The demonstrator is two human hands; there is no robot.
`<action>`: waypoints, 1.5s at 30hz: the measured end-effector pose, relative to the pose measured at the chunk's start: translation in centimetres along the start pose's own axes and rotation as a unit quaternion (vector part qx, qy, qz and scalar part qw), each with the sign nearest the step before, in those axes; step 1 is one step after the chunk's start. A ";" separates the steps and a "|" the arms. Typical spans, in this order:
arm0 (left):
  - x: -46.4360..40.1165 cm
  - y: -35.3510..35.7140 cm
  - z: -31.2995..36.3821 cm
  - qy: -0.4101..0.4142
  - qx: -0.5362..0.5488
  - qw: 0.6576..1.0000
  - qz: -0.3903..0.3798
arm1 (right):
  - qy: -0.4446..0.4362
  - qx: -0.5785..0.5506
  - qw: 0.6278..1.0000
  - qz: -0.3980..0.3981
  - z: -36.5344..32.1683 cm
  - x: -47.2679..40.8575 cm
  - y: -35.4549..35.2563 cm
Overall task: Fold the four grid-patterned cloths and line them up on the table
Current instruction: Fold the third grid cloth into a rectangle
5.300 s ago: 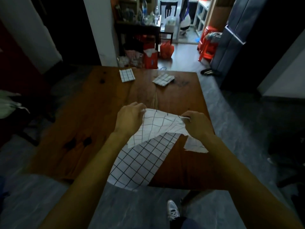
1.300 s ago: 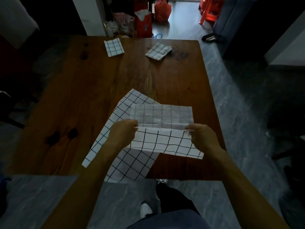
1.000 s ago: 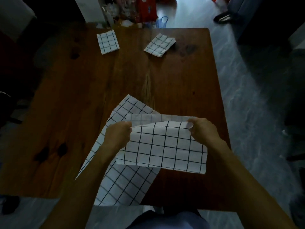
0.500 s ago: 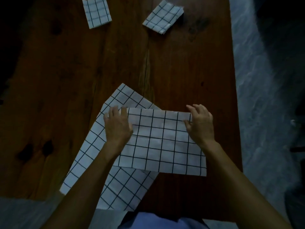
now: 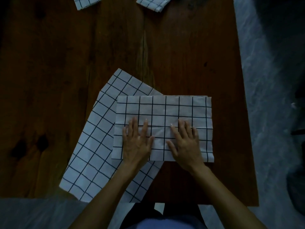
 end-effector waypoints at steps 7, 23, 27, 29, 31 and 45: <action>0.3 0.1 -0.3 -0.020 0.009 0.999 0.026 | -0.035 0.052 0.998 -0.007 -0.3 -0.1 0.7; 1.6 1.0 0.2 -0.017 -0.006 1.000 0.012 | -0.070 0.069 0.995 -0.009 -0.7 -1.1 0.7; 1.5 1.0 0.2 -0.015 -0.004 1.000 0.020 | -0.089 0.046 0.995 0.015 -2.9 -1.4 1.1; 1.4 1.1 0.1 -0.012 -0.012 1.000 0.019 | -0.100 0.050 0.994 0.000 -4.2 -1.6 2.3; 1.4 1.2 -0.2 -0.013 -0.012 1.000 0.019 | -0.069 0.047 0.996 -0.002 -3.0 -1.6 2.2; 1.7 1.2 -0.7 -0.033 -0.013 0.999 0.013 | -0.072 0.003 0.997 0.017 -6.5 -0.5 3.2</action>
Point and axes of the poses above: each hand's wrist, its own x-axis away from the middle knuckle, its own y-axis out of the palm, z = x × y, the point moved 9 cm from there along -x, towards the middle knuckle, and after that the axes turned 15 degrees about -x, right-handed, at the moved point
